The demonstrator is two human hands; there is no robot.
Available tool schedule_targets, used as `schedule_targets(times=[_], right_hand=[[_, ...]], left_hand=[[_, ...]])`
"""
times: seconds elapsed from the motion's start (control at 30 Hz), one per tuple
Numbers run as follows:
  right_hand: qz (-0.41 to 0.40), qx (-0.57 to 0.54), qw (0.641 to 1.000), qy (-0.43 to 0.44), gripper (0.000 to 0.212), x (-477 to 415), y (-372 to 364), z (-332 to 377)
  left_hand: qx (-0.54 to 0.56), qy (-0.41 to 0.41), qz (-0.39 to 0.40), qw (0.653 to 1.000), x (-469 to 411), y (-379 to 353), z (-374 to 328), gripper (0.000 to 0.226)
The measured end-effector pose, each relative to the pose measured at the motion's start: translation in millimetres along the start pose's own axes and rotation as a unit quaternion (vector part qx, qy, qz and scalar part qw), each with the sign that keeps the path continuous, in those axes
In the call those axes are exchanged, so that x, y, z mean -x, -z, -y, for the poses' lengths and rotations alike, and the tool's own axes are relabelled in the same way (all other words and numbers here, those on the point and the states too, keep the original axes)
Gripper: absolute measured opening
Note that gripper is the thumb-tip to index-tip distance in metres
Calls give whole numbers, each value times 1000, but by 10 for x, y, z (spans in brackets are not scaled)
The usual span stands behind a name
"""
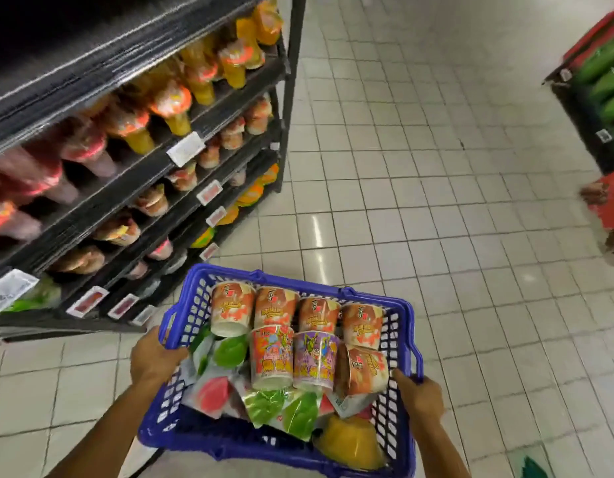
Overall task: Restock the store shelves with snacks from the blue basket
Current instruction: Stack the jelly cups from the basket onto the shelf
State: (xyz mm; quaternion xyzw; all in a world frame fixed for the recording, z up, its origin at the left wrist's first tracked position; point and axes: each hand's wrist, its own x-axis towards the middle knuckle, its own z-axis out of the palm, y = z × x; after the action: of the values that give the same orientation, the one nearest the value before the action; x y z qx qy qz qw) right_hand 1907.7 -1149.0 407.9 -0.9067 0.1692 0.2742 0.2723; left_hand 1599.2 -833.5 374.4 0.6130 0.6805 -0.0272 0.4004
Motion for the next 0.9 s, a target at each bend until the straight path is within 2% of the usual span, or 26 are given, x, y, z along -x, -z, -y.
schedule_targets(times=[0.07, 0.3, 0.4, 0.47, 0.6, 0.77, 0.83, 0.9], right_hand=[[34, 46, 997, 46, 29, -425, 31, 483], [82, 168, 967, 172, 37, -1099, -195, 1859], [121, 217, 944, 216, 35, -1160, -559, 2347], [129, 240, 931, 244, 33, -1187, -809, 2613], [150, 272, 915, 259, 32, -1263, -1288, 3043], [185, 329, 888, 263, 32, -1464, -1989, 3365], [195, 348, 876, 272, 33, -1589, -2339, 3463], [207, 371, 860, 282, 31, -1767, -2730, 3495]], left_hand=[[51, 41, -34, 997, 172, -103, -134, 60], [184, 179, -130, 958, 633, -383, -328, 47], [211, 220, -140, 942, 635, -484, -309, 66], [230, 246, -155, 929, 525, -527, -303, 70], [256, 303, -191, 898, 230, -617, -259, 67], [301, 383, -187, 853, -227, -912, -78, 87], [309, 417, -165, 838, -524, -1044, 3, 71], [299, 437, -160, 833, -858, -1200, 157, 41]])
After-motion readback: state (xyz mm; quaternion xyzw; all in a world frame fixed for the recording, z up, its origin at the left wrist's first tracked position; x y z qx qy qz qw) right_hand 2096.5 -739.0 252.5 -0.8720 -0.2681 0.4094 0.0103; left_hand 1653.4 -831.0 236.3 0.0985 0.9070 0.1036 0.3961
